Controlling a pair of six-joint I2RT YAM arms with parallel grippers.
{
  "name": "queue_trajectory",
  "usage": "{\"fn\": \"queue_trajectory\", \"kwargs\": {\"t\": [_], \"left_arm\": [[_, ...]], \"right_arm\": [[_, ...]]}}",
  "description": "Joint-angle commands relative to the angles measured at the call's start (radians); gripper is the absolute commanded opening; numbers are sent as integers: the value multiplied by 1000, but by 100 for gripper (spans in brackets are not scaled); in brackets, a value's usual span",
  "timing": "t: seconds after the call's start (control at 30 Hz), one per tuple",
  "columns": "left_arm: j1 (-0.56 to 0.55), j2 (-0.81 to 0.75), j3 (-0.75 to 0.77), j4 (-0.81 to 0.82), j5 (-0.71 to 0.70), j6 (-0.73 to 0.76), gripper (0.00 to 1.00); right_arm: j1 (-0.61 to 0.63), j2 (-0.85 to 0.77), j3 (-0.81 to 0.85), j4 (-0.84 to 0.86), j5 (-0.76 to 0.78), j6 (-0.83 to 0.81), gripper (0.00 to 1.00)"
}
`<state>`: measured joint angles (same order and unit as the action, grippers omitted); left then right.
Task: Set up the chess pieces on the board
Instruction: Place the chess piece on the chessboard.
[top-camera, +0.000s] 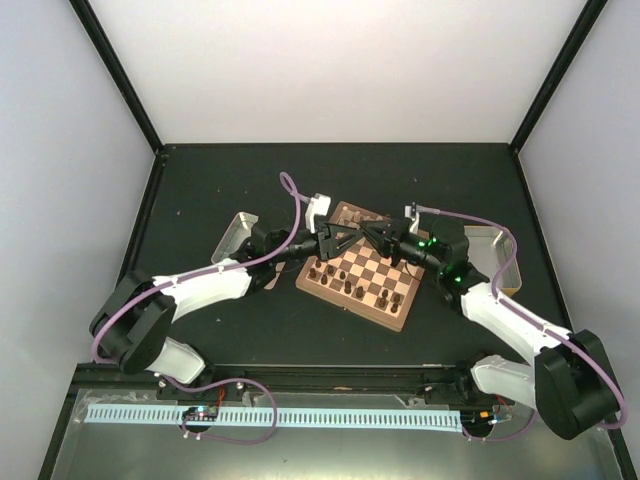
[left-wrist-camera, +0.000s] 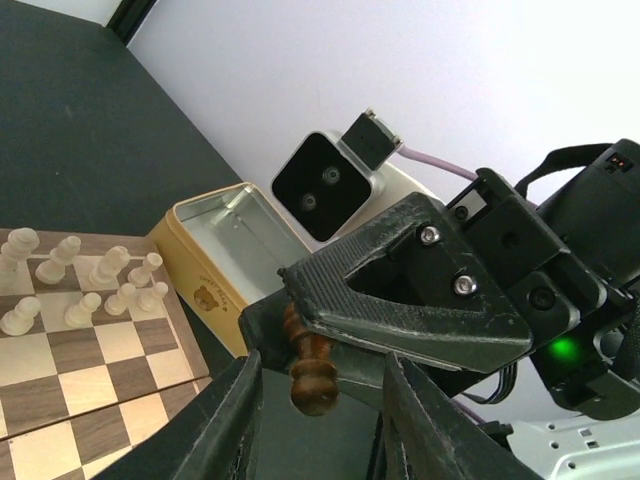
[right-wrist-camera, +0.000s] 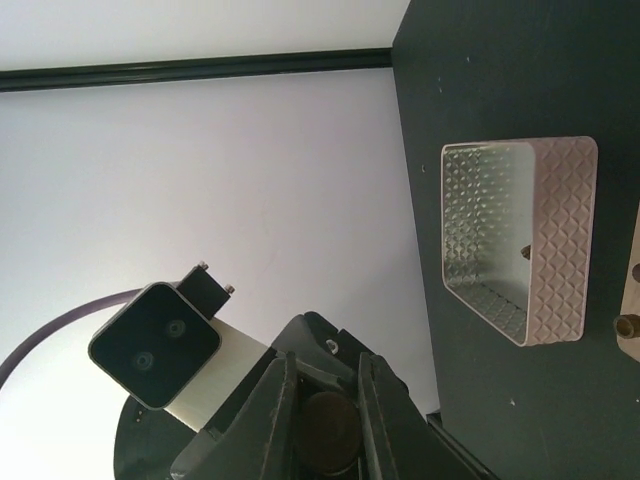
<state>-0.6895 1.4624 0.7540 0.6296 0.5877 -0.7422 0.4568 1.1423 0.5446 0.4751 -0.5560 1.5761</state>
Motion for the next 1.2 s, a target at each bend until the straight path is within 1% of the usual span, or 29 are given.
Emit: {"fn": "queue_trajectory", "kwargs": {"t": [0.0, 0.1, 0.2, 0.53, 0.57, 0.7, 0.73, 0.77, 0.8, 0.83, 0.93, 1.0, 1.07, 1.17], "left_arm": [[-8, 0, 0, 0, -18, 33, 34], [-8, 4, 0, 11, -11, 29, 26], [-8, 17, 10, 44, 20, 7, 22], [-12, 47, 28, 47, 33, 1, 22], [-12, 48, 30, 48, 32, 1, 21], [-12, 45, 59, 27, 32, 29, 5], [-12, 39, 68, -10, 29, 46, 2], [-13, 32, 80, -35, 19, 68, 2], [-12, 25, 93, -100, 13, 94, 1], [-12, 17, 104, -150, 7, 119, 2], [-13, -1, 157, -372, 4, 210, 2], [-13, 7, 218, -592, -8, 286, 2], [-14, 26, 282, -805, -36, 360, 1], [-25, 67, 378, -1110, -129, 454, 2]], "right_arm": [[0, -34, 11, -51, 44, -46, 4], [0, -34, 18, -58, 45, -55, 4], [1, -23, 21, -45, 28, -51, 4], [0, -8, 23, -16, 7, -38, 4], [0, -4, 24, -15, 2, -38, 4], [0, 6, 47, -74, -19, -75, 5], [0, 6, 54, -97, -18, -93, 5], [1, 4, 66, -127, -16, -118, 6], [-2, 3, 80, -168, -12, -146, 8], [-1, -1, 95, -210, -2, -179, 13], [-4, -16, 137, -334, 48, -283, 40], [-7, -30, 158, -416, 101, -356, 54], [-9, -47, 182, -513, 175, -436, 61], [-13, -84, 189, -631, 307, -536, 64]]}}
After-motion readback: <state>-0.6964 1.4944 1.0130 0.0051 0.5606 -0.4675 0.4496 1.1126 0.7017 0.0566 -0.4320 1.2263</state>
